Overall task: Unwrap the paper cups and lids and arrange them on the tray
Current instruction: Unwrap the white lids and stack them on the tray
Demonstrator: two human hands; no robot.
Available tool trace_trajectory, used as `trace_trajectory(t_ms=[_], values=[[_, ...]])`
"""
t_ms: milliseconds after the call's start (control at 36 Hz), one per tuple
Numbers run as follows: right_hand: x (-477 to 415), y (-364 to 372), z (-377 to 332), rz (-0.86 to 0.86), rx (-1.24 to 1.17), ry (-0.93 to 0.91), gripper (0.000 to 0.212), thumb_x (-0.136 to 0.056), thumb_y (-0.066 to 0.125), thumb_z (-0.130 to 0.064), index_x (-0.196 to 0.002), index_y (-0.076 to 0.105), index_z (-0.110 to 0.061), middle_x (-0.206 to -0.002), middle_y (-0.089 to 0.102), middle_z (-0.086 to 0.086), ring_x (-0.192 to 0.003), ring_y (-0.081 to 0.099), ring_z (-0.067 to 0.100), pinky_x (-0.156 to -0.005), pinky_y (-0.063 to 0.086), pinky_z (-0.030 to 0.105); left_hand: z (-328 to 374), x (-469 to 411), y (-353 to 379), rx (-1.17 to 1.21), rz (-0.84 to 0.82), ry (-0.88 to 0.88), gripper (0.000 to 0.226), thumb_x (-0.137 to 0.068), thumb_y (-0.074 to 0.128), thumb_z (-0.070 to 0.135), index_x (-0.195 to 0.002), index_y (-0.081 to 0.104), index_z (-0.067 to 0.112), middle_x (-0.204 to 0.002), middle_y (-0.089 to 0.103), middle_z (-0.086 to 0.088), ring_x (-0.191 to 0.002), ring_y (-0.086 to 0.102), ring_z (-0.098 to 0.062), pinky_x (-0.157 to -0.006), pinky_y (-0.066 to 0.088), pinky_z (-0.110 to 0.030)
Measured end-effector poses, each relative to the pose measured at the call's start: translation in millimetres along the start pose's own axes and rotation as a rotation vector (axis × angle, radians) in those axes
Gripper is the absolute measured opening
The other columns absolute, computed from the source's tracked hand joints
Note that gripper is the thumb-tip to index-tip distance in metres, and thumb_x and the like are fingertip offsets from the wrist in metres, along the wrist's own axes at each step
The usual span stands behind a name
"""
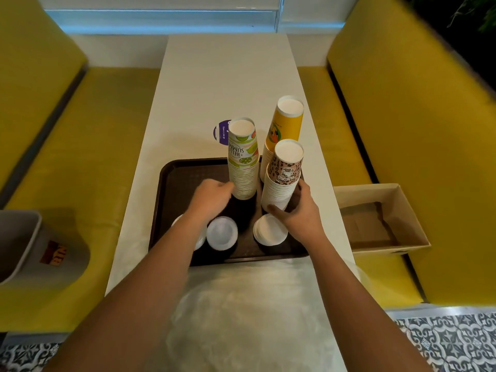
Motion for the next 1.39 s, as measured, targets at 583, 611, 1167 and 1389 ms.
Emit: trace_trajectory(t_ms=[583, 611, 1167, 1389], values=[[22, 5, 27, -0.015, 0.171, 0.162, 0.091, -0.080, 0.087, -0.040, -0.154, 0.043, -0.012, -0.142, 0.059, 0.006, -0.127, 0.058, 0.025, -0.103, 0.054, 0.041, -58, 23, -12, -0.691, -0.085, 0.396, 0.045, -0.091, 0.074, 0.023, -0.134, 0.061, 0.033, -0.126, 0.057, 0.007, -0.117, 0.051, -0.019, -0.093, 0.046, -0.035], [23, 5, 28, -0.011, 0.171, 0.177, 0.091, -0.081, 0.087, -0.038, -0.156, 0.042, -0.011, -0.142, 0.058, 0.007, -0.127, 0.057, 0.026, -0.103, 0.053, 0.041, -59, 23, -10, -0.681, -0.086, 0.396, 0.045, -0.093, 0.072, 0.024, -0.135, 0.060, 0.033, -0.126, 0.059, 0.005, -0.116, 0.053, -0.020, -0.093, 0.047, -0.036], [25, -15, -7, 0.211, 0.051, 0.067, 0.085, -0.083, 0.087, -0.037, -0.153, 0.039, -0.024, -0.144, 0.049, 0.000, -0.118, 0.060, 0.018, -0.088, 0.057, 0.026, -23, 22, -9, -0.221, 0.279, 0.408, 0.081, -0.087, 0.082, 0.034, -0.156, 0.040, 0.027, -0.141, 0.057, -0.001, -0.121, 0.059, -0.017, -0.095, 0.055, -0.037], [1, -2, -30, 0.086, 0.052, -0.026, 0.085, -0.068, 0.091, -0.041, -0.141, 0.049, -0.030, -0.137, 0.060, -0.005, -0.123, 0.061, 0.013, -0.099, 0.057, 0.038, 40, -5, 8, 0.039, 0.143, 0.406, 0.131, -0.061, 0.099, 0.046, -0.163, 0.018, 0.035, -0.157, 0.047, 0.005, -0.141, 0.047, -0.016, -0.112, 0.044, -0.040]])
Point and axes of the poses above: each hand's wrist, its own x-axis away from the middle knuckle, its own y-axis out of the palm, z = x × y, the point moved 1 cm from there along -x, towards the middle knuckle
